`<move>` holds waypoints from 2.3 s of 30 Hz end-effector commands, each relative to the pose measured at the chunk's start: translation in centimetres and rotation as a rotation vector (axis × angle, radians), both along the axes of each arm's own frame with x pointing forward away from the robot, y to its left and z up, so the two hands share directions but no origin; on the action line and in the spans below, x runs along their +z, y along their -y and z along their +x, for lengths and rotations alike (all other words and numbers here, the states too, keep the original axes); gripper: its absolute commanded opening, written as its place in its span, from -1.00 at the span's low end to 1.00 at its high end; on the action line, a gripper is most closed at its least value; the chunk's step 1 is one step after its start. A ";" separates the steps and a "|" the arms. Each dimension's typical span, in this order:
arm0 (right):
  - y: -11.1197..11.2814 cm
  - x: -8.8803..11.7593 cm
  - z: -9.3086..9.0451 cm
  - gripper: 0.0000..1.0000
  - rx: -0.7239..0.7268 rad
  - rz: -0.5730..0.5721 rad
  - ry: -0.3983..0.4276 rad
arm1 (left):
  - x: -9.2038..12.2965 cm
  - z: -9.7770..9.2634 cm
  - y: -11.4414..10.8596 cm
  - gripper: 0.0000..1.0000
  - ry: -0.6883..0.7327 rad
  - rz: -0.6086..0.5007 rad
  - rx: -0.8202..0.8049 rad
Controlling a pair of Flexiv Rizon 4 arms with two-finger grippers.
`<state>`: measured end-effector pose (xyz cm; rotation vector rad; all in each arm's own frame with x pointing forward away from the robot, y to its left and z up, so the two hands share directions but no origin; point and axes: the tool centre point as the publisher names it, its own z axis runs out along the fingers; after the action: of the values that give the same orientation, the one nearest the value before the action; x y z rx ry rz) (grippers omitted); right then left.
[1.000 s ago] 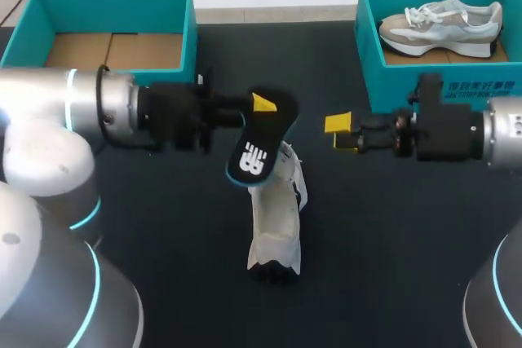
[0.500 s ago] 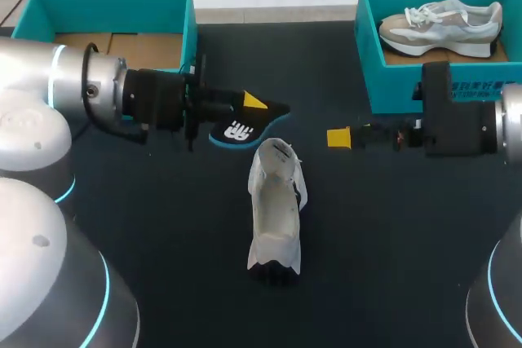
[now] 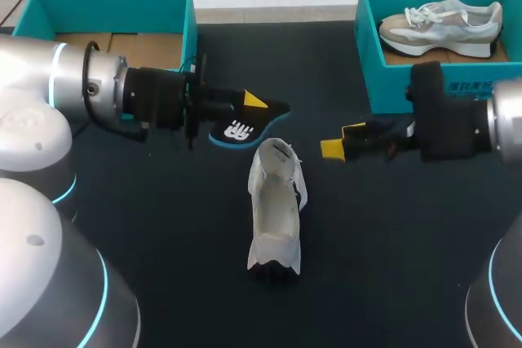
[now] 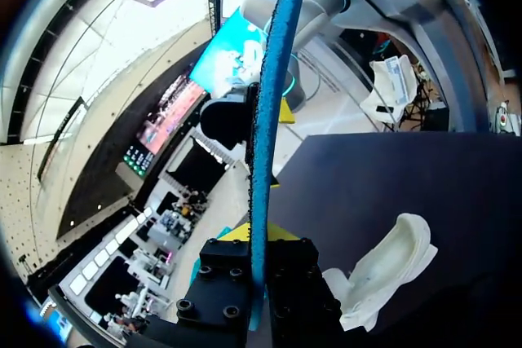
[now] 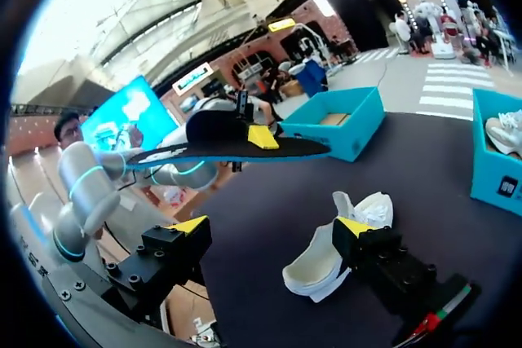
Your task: Take the shoe out of the shoebox, open the shoe tongue, remove and reinsert the insole, then place the shoe into the shoebox
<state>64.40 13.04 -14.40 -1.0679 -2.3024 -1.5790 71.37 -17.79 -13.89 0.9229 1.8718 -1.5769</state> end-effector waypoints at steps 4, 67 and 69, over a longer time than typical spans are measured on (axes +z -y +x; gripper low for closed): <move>-0.6 -1.4 0.9 1.00 0.312 -0.426 0.365 | 0.0 0.0 0.0 -1.00 0.001 0.002 0.000; -0.5 -13.3 0.3 1.00 0.588 -0.735 0.500 | -8.1 -8.7 -0.5 -1.00 -0.419 -0.043 0.011; -0.4 -13.7 0.7 1.00 0.592 -0.730 0.504 | -8.6 -8.7 -0.6 -1.00 -0.421 -0.037 0.019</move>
<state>64.67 13.52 -27.52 0.0211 -3.2343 -0.8136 62.99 -16.89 -21.91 0.5960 2.1139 -1.9038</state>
